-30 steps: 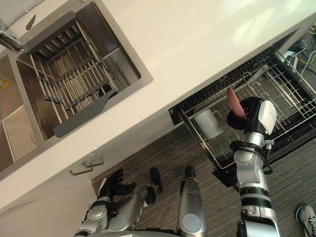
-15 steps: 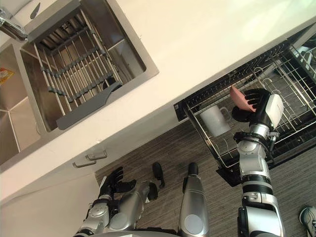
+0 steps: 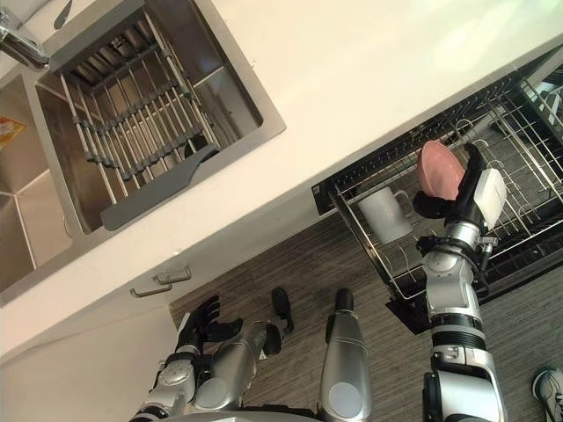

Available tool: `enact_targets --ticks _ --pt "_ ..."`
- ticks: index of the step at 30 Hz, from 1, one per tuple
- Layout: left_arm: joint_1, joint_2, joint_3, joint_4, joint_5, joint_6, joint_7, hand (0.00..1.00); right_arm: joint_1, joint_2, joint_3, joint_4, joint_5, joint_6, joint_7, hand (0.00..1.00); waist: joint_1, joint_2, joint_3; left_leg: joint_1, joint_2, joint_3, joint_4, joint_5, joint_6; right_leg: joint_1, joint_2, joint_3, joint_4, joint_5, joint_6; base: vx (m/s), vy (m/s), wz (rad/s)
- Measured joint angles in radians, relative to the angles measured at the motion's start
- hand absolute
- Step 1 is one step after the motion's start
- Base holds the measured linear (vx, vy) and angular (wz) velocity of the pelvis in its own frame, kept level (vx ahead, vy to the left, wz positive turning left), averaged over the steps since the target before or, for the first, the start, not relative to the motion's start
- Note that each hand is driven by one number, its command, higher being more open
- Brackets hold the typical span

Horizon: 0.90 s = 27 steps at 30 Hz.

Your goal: Walk over to the sink, pick up the cup, carry it to the dishwasher, place the cup inside the dishwasher, then close the dishwasher door

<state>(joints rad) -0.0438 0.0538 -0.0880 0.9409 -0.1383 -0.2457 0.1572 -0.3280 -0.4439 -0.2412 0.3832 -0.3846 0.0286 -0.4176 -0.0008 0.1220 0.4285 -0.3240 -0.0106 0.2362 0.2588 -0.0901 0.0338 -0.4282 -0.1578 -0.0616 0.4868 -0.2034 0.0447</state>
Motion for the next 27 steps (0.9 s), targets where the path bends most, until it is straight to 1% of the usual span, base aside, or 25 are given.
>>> enact_targets --ticks 3,7,8,12,16,18,20,22,26,27 --pt "-0.008 -0.004 0.001 0.000 0.000 0.001 0.000 0.90 0.072 0.055 -0.015 -0.101 0.000 0.000 0.000 0.90 0.002 -0.001 0.001 0.001 0.003 -0.004 0.006 0.000 0.000 0.010 0.000 -0.009 -0.004 0.000 0.000 0.01 0.001 0.07" --pt "-0.016 -0.002 0.004 -0.001 0.000 0.004 0.000 0.90 0.129 0.103 -0.017 -0.175 0.013 -0.001 0.002 0.90 0.003 -0.014 0.008 0.004 0.003 -0.003 0.007 0.000 0.000 0.014 0.000 -0.009 -0.004 0.000 0.000 0.00 0.000 0.00" --pt "-0.019 -0.002 0.004 -0.002 0.001 0.006 0.000 0.90 0.147 0.115 -0.018 -0.192 0.037 -0.005 0.004 0.90 0.003 -0.016 0.010 0.004 0.004 -0.003 0.009 0.000 0.000 0.015 0.000 -0.010 -0.004 0.000 0.000 0.00 0.000 0.00" --pt "-0.023 -0.006 0.019 -0.003 0.002 0.011 -0.001 0.90 0.207 0.171 -0.026 -0.266 0.087 -0.012 0.014 0.90 0.005 -0.019 0.011 0.005 0.009 0.001 0.026 -0.001 -0.002 0.026 0.002 -0.010 -0.006 0.000 0.000 0.00 0.000 0.00" --pt "-0.023 -0.009 0.024 -0.007 0.002 0.015 -0.002 0.90 0.278 0.210 -0.029 -0.365 0.086 -0.016 0.017 0.90 0.007 -0.023 0.012 0.005 0.014 0.006 0.031 -0.004 -0.005 0.030 0.005 -0.013 -0.009 0.000 0.000 0.00 0.000 0.00" --pt "-0.023 -0.009 0.032 -0.010 0.003 0.019 -0.002 0.90 0.309 0.231 -0.029 -0.398 0.084 -0.017 0.017 0.90 0.007 -0.029 0.011 0.008 0.021 0.008 0.037 -0.006 -0.007 0.039 0.009 -0.015 -0.015 0.001 0.000 0.00 0.000 0.00" --pt "-0.023 -0.009 0.053 -0.018 0.005 0.023 -0.003 0.90 0.340 0.260 -0.029 -0.414 0.076 -0.021 0.018 0.90 0.010 -0.048 0.011 0.013 0.031 0.013 0.047 -0.015 -0.010 0.046 0.017 -0.013 -0.018 0.001 0.000 0.02 -0.013 -0.07" --pt "-0.023 -0.009 0.060 -0.026 0.017 0.024 -0.003 0.90 0.371 0.274 -0.029 -0.442 0.065 -0.021 0.018 0.90 0.010 -0.058 0.009 0.013 0.034 0.013 0.054 -0.018 -0.011 0.050 0.020 -0.013 -0.020 0.001 0.000 0.01 -0.005 -0.03" --pt "-0.023 -0.014 0.062 -0.031 0.021 0.027 -0.004 0.90 0.439 0.294 -0.029 -0.532 0.045 -0.024 0.024 0.90 0.010 -0.063 0.007 0.023 0.042 0.016 0.070 -0.037 -0.011 0.070 0.027 -0.013 -0.026 0.001 0.000 0.01 0.013 -0.03" --pt "-0.023 -0.015 0.062 -0.031 0.022 0.030 -0.005 0.90 0.462 0.296 -0.030 -0.558 0.038 -0.032 0.024 0.90 0.009 -0.067 0.005 0.027 0.046 0.016 0.076 -0.043 -0.011 0.079 0.029 -0.015 -0.030 0.001 0.000 0.00 0.000 0.00"
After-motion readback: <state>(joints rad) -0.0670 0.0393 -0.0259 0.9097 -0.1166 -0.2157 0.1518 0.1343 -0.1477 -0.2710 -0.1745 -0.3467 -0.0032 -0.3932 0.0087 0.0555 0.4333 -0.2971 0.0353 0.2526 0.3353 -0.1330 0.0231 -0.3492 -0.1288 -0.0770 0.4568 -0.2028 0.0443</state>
